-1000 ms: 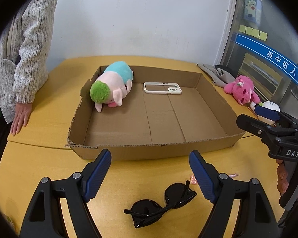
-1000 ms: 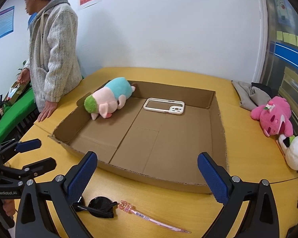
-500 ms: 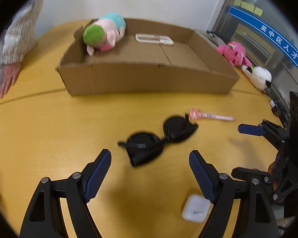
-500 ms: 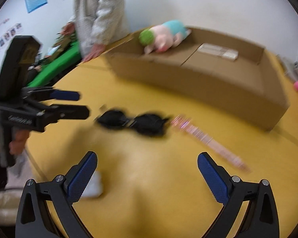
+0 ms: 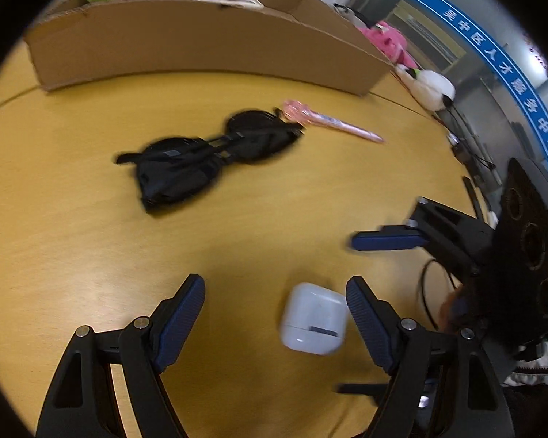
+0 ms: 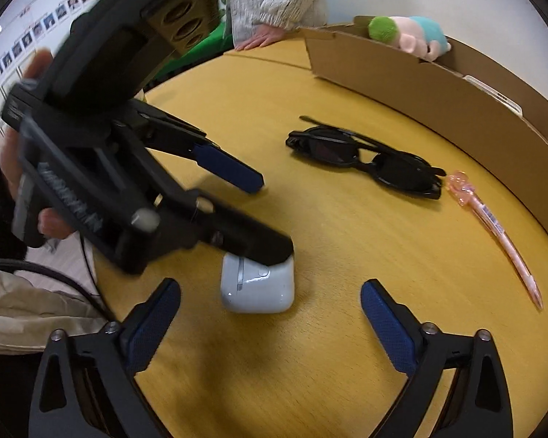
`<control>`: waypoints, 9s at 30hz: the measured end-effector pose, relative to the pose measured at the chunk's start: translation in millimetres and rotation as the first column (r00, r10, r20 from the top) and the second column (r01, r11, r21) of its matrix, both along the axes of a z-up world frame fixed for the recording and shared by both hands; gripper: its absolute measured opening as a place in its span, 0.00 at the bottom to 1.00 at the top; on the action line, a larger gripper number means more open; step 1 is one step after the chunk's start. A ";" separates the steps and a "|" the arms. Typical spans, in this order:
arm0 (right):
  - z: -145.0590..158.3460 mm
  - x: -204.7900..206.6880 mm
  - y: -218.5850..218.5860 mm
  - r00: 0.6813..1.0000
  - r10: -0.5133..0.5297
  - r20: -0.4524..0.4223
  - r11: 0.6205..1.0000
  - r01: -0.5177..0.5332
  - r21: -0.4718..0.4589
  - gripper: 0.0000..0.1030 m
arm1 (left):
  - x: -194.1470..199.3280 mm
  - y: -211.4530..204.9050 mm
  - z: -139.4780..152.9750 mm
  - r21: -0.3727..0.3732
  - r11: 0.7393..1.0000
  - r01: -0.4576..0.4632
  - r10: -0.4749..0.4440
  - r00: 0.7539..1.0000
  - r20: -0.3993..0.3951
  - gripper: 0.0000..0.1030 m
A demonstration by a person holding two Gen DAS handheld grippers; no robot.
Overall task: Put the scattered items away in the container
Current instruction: 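Close both grippers on the white earbuds case, then lift the earbuds case with both grippers and carry it over the box, then lower the earbuds case and open both grippers inside the box, then withdraw both grippers from the box toward the black sunglasses, then close both grippers on the arms of the black sunglasses, then lift the sunglasses with both grippers and carry them into the box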
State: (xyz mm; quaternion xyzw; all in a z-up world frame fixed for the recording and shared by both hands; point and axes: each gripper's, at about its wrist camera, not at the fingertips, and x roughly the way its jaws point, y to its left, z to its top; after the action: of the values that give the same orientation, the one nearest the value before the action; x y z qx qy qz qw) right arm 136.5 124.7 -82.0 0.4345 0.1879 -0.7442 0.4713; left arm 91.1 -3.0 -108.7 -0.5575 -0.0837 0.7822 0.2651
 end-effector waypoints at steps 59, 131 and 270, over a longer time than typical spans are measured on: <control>67.7 -40.3 -11.4 0.983 0.116 -0.144 0.993 -0.113 0.029 0.46 | -63.8 2.1 54.5 0.188 0.976 0.108 -0.103 0.994 -0.037 0.22; 49.3 -289.3 -153.9 0.954 0.298 -0.022 0.951 -0.295 0.095 0.74 | -296.5 -126.6 56.5 -0.063 0.971 -0.232 0.234 0.972 0.021 0.30; 3.5 -131.2 -13.8 0.997 0.064 -0.052 0.995 -0.067 -0.067 0.18 | -67.3 -81.4 19.1 -0.196 0.964 0.177 -0.240 0.899 -0.366 0.02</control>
State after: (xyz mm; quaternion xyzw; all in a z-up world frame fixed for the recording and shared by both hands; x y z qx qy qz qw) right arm 5.3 110.9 -78.5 0.3930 0.1880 -0.7449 0.5053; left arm 23.8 -84.4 -89.6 -0.4172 0.0929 0.8479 0.3137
